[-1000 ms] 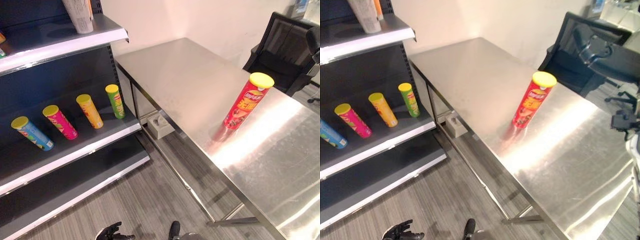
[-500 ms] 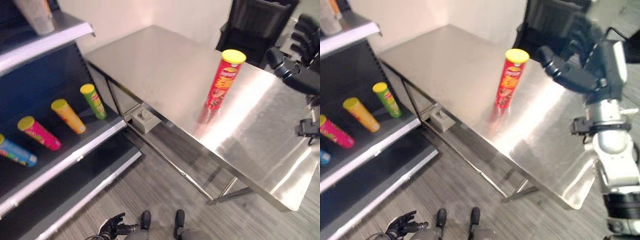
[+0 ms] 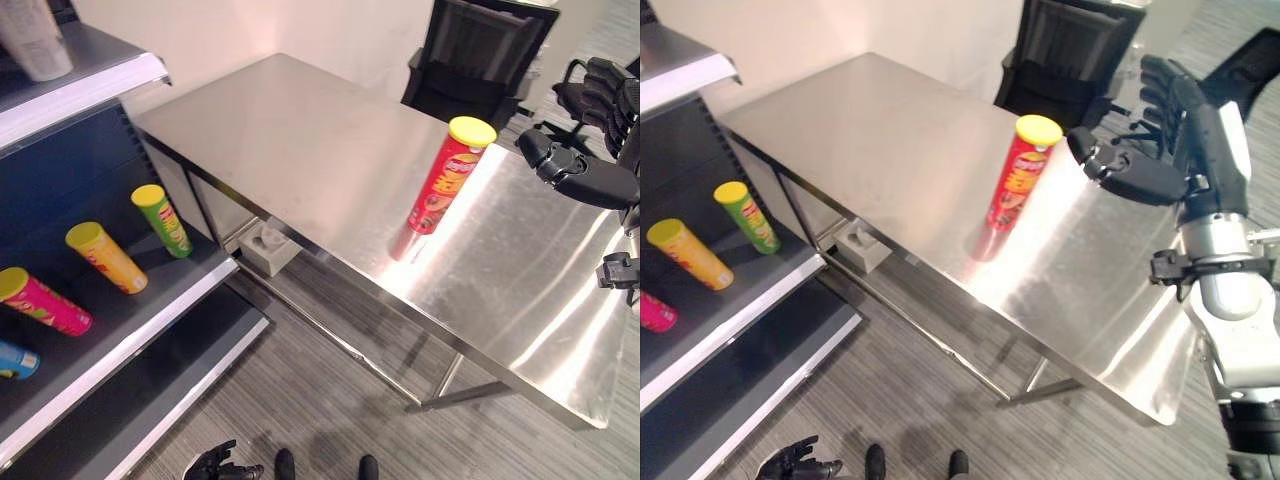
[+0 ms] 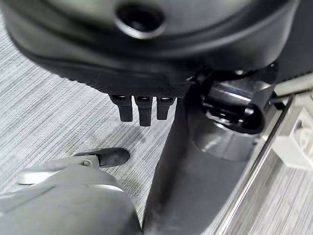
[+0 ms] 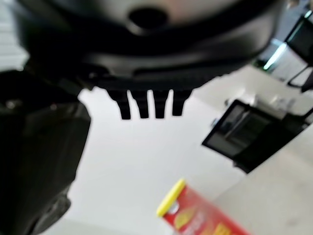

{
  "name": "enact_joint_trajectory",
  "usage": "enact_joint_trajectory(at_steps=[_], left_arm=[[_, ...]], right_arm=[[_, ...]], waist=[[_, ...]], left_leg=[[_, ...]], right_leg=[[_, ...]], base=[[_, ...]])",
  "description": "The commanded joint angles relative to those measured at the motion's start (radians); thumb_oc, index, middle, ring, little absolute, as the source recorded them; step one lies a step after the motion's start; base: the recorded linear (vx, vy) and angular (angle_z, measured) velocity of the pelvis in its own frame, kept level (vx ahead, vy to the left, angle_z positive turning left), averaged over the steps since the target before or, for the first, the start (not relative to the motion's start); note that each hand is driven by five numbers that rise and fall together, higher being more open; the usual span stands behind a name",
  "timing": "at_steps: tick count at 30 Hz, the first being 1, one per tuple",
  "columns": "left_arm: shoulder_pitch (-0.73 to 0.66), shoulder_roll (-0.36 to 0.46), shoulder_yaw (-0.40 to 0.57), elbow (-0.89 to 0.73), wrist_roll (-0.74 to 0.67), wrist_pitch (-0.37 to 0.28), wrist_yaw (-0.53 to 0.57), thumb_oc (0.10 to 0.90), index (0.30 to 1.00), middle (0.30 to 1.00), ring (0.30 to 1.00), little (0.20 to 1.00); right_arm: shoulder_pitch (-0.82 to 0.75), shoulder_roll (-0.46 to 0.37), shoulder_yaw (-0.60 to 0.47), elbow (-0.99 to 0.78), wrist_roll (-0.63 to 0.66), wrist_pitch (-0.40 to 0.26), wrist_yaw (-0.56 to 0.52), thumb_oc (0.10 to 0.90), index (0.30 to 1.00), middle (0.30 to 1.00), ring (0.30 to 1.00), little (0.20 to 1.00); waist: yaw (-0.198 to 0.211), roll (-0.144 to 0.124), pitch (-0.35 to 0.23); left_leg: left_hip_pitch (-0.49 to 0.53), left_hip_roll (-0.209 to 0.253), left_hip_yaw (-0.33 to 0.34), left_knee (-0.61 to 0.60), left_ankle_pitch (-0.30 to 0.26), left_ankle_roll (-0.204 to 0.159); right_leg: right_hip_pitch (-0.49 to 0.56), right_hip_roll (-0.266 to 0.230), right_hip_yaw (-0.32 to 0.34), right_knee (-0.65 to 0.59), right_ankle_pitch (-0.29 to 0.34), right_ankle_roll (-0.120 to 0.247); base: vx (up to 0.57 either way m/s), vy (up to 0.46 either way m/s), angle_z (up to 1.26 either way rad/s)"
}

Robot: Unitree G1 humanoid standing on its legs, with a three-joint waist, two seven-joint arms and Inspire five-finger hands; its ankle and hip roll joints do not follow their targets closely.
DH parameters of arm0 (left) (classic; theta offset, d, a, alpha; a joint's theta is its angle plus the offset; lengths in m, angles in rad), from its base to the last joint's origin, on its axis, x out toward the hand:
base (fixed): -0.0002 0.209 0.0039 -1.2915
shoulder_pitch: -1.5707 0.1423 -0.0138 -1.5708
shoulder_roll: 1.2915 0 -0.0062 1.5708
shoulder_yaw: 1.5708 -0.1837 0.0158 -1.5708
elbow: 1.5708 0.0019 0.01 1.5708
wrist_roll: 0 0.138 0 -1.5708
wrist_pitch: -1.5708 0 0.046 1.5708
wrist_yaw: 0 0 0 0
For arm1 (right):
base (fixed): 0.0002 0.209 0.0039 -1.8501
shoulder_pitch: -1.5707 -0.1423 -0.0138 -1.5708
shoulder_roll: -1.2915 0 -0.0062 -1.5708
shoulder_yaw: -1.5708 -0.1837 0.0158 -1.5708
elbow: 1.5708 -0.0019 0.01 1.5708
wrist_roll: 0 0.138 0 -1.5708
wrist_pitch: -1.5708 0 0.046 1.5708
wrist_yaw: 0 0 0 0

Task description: Put the goods on the table back onto the shelves and tidy them up.

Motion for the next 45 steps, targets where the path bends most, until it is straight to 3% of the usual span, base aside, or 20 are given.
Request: enact_joint_trajectory(at_steps=[1, 13, 27, 33, 45], left_arm=[[0.017, 0.058, -0.033, 0.016, 0.043, -0.02, -0.011, 0.8, 0.9, 0.9, 0.9, 0.9], [0.015, 0.062, -0.042, 0.017, 0.041, -0.016, -0.003, 0.8, 0.9, 0.9, 0.9, 0.9], [0.005, 0.079, -0.053, 0.013, 0.039, -0.005, 0.013, 0.8, 0.9, 0.9, 0.9, 0.9], [0.005, 0.084, -0.056, 0.012, 0.031, -0.002, 0.02, 0.8, 0.9, 0.9, 0.9, 0.9], [0.003, 0.102, -0.076, 0.003, 0.005, -0.003, 0.02, 0.8, 0.9, 0.9, 0.9, 0.9]], right_arm=[[-0.124, -0.069, -0.019, 0.039, -0.014, -0.04, -0.029, 0.8, 0.9, 0.9, 0.9, 0.9], [-0.193, -0.118, 0.085, 0.162, -0.098, 0.006, -0.039, 0.8, 0.9, 0.9, 0.9, 0.9], [-0.297, -0.098, 0.155, 0.273, -0.133, 0.046, -0.091, 0.8, 0.9, 0.9, 0.9, 0.9], [-0.371, -0.111, 0.181, 0.339, -0.107, 0.046, -0.115, 0.8, 0.9, 0.9, 0.9, 0.9], [-0.56, -0.136, 0.362, 0.464, -0.011, 0.055, -0.072, 0.8, 0.9, 0.9, 0.9, 0.9]], waist=[[0.039, -0.034, -0.069], [0.067, -0.051, -0.055], [0.088, -0.057, -0.041], [0.096, -0.058, -0.04], [0.108, -0.07, -0.035]], left_leg=[[0.011, 0.085, 0.022, 0.003, -0.092, -0.083], [-0.027, 0.095, -0.02, 0.003, -0.074, -0.095], [-0.043, 0.102, -0.051, 0.003, -0.069, -0.1], [-0.046, 0.099, -0.062, 0.003, -0.07, -0.1], [-0.046, 0.101, -0.072, 0.003, -0.069, -0.104]], right_leg=[[-0.053, -0.048, 0.002, 0.005, -0.004, 0.071], [-0.06, -0.041, -0.043, 0.005, -0.016, 0.064], [-0.057, -0.034, -0.066, 0.005, -0.029, 0.058], [-0.057, -0.031, -0.07, 0.005, -0.033, 0.054], [-0.055, -0.026, -0.073, 0.005, -0.036, 0.052]], base=[[0.01, -0.01, 0.09], [0.01, -0.022, 0.07], [0.02, -0.019, 0.09], [0.01, -0.005, 0.01], [0.0, -0.004, 0.03]])
